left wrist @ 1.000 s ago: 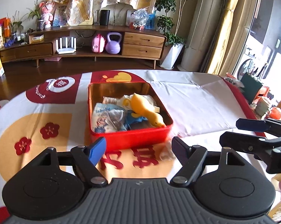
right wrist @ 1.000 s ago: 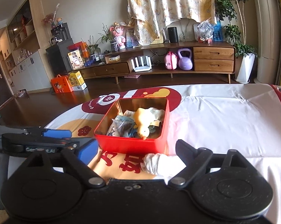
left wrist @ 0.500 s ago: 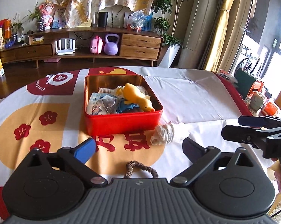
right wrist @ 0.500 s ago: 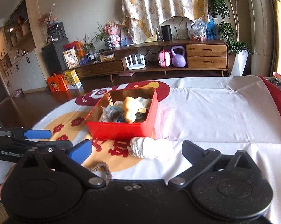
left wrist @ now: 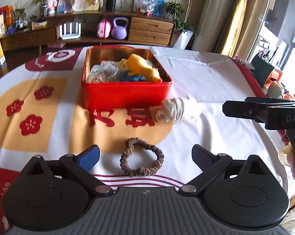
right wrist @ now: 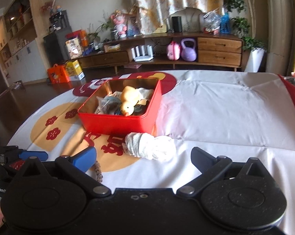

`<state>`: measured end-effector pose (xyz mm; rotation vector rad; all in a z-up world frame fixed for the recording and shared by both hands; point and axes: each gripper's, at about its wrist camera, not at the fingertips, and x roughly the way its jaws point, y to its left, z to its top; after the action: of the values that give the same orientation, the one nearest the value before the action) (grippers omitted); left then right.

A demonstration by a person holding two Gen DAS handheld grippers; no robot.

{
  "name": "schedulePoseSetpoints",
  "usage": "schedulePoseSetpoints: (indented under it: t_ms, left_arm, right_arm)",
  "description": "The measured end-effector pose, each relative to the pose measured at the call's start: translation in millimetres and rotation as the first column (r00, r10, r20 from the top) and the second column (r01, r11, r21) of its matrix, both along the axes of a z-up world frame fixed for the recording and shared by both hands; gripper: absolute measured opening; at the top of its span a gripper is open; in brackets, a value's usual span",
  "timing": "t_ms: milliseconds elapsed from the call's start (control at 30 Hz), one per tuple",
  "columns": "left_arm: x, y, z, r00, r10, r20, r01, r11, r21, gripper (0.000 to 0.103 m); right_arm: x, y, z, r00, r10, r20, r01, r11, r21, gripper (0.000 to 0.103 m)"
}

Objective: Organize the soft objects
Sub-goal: 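Move both tools back from the tin toward the white sock and scrunchie, then grasp the brown scrunchie with the left gripper while the right gripper grasps the white sock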

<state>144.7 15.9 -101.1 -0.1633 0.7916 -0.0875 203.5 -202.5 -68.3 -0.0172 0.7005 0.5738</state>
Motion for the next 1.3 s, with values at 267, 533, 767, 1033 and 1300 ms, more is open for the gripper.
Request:
schedulePoseSetpoints:
  t_ms: [267, 533, 767, 1033, 1300]
  left_arm:
    - [4, -8, -22, 1.0, 0.007, -0.024, -0.007, 1.0, 0.017, 0.101]
    - [13, -15, -36, 0.999, 0.013, -0.038, -0.01, 0.998, 0.065, 0.101]
    - [16, -21, -46, 1.0, 0.001, -0.022, 0.002, 0.992, 0.127, 0.1]
    - [23, -32, -58, 0.999, -0.038, -0.032, 0.043, 0.982, 0.185, 0.081]
    - [27, -36, -57, 0.998, -0.068, -0.007, 0.068, 0.98, 0.189, 0.057]
  right_arm:
    - [20, 22, -15, 0.997, 0.074, -0.019, -0.076, 0.993, -0.091, 0.1]
    - [44, 41, -32, 0.997, 0.071, -0.042, -0.076, 0.99, -0.12, 0.1]
    - [58, 52, -46, 0.997, 0.04, -0.071, -0.048, 0.991, -0.124, 0.1]
    - [68, 58, -60, 0.995, 0.012, -0.099, -0.025, 0.991, -0.13, 0.097]
    - [71, 62, -66, 0.994, -0.005, -0.11, -0.01, 0.99, -0.139, 0.084]
